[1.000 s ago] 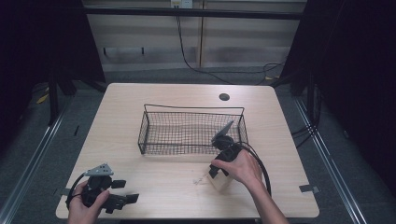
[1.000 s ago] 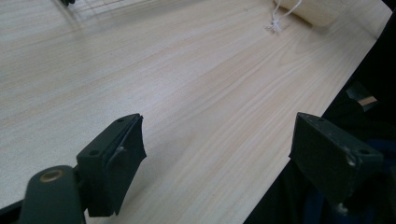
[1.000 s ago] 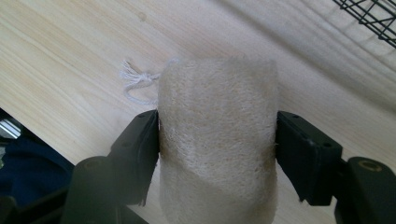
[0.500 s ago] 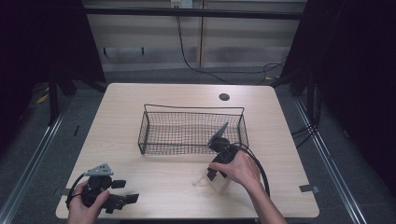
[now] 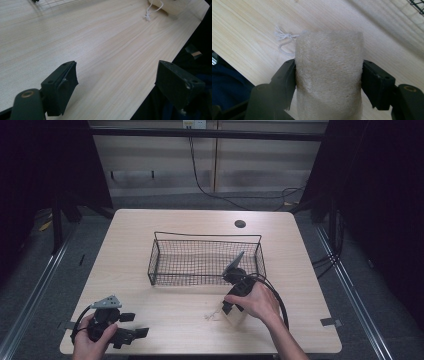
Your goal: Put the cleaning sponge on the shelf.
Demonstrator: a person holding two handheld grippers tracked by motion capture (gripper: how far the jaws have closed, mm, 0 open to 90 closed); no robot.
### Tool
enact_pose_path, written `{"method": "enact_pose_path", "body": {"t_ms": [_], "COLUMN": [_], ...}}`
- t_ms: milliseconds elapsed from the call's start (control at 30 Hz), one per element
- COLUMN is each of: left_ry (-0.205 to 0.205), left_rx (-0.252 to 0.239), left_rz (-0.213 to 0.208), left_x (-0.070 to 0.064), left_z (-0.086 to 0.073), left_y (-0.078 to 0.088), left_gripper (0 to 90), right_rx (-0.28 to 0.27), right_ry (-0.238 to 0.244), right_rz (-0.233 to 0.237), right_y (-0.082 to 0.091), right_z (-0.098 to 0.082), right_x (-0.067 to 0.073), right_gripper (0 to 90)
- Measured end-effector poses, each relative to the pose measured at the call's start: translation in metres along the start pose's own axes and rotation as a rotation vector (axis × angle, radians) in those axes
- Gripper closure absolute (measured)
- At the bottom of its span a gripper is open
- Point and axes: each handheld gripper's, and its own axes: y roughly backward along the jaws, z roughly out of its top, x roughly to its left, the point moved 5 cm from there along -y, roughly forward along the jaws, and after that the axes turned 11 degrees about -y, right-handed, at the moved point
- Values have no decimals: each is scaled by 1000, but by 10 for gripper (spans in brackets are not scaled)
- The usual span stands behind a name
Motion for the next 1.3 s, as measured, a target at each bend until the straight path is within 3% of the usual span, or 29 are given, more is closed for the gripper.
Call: {"method": "enact_pose_path", "body": {"t_ms": [467,967,1300], "left_ry": [-2,-4,-4], "left_rx": [-1,0,2], "left_rz": [0,-3,-2], "left_x": [0,0,0], "left_z": [0,0,0], "left_y": [0,0,1], "left_gripper": [173,172,173], "right_rx": [-7,18,3], "right_ry": [15,37,11], "right_rz": [-71,-108,-113], "right_y": [12,25,32], "right_z": [-3,-9,-11], "right_x": [-1,-3,-6], "right_gripper": [338,338,339]}}
